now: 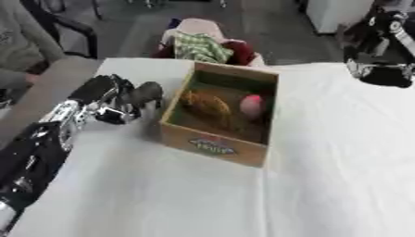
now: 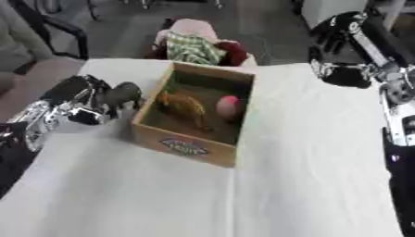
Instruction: Pick up objects on the table and place them in the box.
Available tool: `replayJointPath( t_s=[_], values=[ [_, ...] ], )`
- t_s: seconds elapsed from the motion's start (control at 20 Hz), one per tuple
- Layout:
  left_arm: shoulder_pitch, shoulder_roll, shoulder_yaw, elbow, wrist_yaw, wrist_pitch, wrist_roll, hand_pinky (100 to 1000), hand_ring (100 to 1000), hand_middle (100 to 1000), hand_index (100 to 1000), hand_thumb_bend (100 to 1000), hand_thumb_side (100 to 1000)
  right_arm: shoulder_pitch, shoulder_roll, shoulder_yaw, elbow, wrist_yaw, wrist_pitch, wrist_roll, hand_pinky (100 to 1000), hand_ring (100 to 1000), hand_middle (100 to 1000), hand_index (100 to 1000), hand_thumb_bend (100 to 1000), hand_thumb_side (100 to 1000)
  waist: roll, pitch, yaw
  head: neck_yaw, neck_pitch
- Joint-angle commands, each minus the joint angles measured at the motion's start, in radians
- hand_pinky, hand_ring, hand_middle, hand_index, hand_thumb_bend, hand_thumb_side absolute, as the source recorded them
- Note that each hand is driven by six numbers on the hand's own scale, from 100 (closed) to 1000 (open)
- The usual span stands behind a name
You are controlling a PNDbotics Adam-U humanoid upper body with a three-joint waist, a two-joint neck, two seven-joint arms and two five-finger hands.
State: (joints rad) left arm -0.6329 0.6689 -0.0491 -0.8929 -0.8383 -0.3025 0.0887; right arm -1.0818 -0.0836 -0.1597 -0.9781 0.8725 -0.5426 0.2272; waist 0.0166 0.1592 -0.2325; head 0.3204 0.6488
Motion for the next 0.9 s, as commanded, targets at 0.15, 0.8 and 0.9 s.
replayJointPath(
  t_s=[0.15, 0.8, 0.9],
  values=[
    [-0.025, 0.066, 0.025, -0.097, 0.129, 0.021, -0.013, 613, 234, 158, 266, 100, 229, -0.016, -0.013, -0.004, -0.022, -0.008, 0.002, 0.001, 446, 501, 525, 697, 100, 100, 0.001, -0.028, 0.003, 0.003, -0.005],
    [-0.132, 0.039, -0.043, -0.299, 0.393, 0.021, -0.138, 634, 253, 177, 283, 100, 223, -0.008, 0.0, -0.001, -0.03, -0.018, 0.003, 0.007, 445, 500, 524, 697, 100, 100, 0.002, -0.042, -0.005, 0.022, 0.002],
    [-0.153, 0.008, -0.064, -0.292, 0.371, 0.009, -0.163, 636, 262, 185, 291, 100, 224, -0.008, 0.004, 0.001, -0.03, -0.023, 0.003, 0.011, 444, 500, 523, 697, 100, 100, 0.0, -0.043, -0.01, 0.029, 0.003]
  ],
)
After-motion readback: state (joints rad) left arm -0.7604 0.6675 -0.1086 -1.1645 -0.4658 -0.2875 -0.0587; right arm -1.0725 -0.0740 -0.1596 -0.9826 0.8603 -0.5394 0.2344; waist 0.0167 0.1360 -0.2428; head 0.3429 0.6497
